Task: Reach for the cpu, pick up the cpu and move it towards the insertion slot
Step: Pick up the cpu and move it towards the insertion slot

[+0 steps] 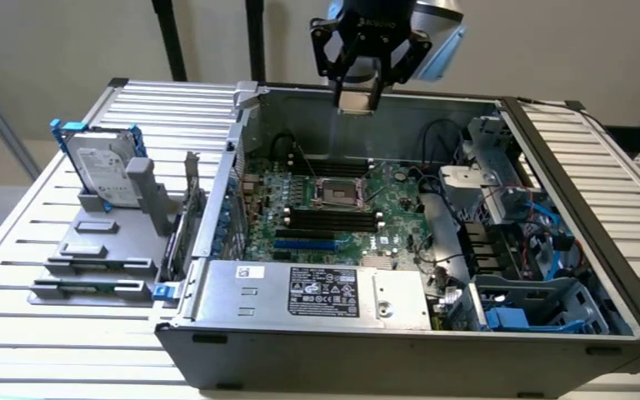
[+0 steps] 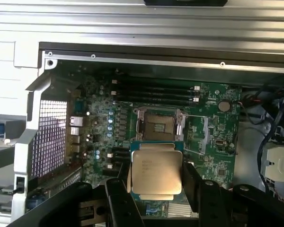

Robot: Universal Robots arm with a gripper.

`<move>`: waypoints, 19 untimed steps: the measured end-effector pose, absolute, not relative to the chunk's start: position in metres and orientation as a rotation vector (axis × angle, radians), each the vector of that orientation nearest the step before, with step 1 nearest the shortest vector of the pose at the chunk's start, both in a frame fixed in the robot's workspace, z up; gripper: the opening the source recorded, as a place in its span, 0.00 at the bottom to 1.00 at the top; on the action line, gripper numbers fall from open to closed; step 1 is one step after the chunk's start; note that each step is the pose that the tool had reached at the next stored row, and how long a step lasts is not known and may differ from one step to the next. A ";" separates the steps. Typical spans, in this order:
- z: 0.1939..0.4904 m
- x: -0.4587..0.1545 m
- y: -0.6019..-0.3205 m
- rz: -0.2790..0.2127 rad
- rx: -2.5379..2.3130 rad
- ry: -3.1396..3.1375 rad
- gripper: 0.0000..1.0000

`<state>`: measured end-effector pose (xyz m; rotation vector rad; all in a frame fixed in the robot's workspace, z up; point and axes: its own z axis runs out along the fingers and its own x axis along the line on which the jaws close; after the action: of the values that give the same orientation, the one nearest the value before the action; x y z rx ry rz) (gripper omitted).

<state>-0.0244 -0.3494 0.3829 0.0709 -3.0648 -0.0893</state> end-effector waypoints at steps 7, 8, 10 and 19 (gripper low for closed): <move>0.378 -0.030 -0.343 -0.091 0.041 -3.091 0.54; 0.377 -0.031 -0.342 -0.091 0.039 -3.097 0.54; 0.376 -0.031 -0.340 -0.092 0.029 -3.104 0.54; 0.365 -0.030 -0.336 -0.098 -0.006 -3.105 0.54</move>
<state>-0.0304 -0.3358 0.3650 -0.0061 -3.1055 -0.0983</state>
